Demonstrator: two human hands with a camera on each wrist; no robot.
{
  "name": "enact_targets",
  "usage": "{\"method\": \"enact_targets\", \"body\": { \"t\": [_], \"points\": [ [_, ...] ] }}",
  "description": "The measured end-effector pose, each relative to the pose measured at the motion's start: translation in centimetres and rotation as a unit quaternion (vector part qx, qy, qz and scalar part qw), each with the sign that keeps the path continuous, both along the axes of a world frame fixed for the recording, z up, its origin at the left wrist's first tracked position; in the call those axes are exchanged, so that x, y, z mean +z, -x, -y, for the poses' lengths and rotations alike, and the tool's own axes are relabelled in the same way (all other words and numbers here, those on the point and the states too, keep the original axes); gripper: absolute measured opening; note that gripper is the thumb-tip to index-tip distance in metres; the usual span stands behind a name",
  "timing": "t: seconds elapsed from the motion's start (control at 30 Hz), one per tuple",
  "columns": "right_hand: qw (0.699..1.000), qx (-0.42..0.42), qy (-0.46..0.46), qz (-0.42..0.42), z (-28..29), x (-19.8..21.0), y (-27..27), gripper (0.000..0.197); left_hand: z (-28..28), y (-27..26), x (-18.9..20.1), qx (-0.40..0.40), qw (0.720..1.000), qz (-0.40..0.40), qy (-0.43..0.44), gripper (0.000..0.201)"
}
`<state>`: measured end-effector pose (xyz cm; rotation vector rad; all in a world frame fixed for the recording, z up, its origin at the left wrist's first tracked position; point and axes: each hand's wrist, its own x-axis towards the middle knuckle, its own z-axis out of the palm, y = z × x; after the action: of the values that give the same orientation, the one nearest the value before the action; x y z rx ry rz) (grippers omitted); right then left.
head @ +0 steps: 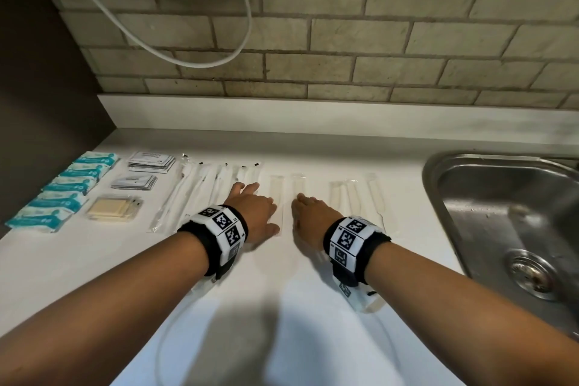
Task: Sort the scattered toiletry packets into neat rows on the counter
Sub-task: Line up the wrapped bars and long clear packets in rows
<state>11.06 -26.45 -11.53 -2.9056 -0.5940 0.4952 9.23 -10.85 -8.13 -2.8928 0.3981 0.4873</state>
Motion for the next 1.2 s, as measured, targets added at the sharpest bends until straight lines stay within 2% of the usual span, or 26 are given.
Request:
{"method": "enact_targets", "body": {
  "t": [0.2,0.6,0.83,1.03,1.2],
  "points": [
    [1.0,-0.003,-0.01,0.004,-0.02,0.22,-0.13,0.051,-0.27,-0.17,-0.42,0.011,1.0,-0.005,0.01,0.043],
    [1.0,0.01,0.024,0.007,-0.37,0.5,-0.22,0.065,-0.33,-0.13,-0.36,0.013,1.0,-0.004,0.015,0.041],
    [0.999,0.015,0.026,0.012,-0.45,0.84,-0.08,0.056,-0.27,-0.11,-0.3,0.008,1.0,0.003,0.015,0.041],
    [0.999,0.021,0.046,0.016,-0.83,0.65,-0.1,0.061,-0.49,-0.17,-0.45,0.002,1.0,0.001,0.019,0.041],
    [0.999,0.013,0.041,0.012,-0.94,0.69,-0.17,0.051,-0.4,-0.27,-0.52,-0.003,1.0,0.002,0.004,0.047]
  ]
}}
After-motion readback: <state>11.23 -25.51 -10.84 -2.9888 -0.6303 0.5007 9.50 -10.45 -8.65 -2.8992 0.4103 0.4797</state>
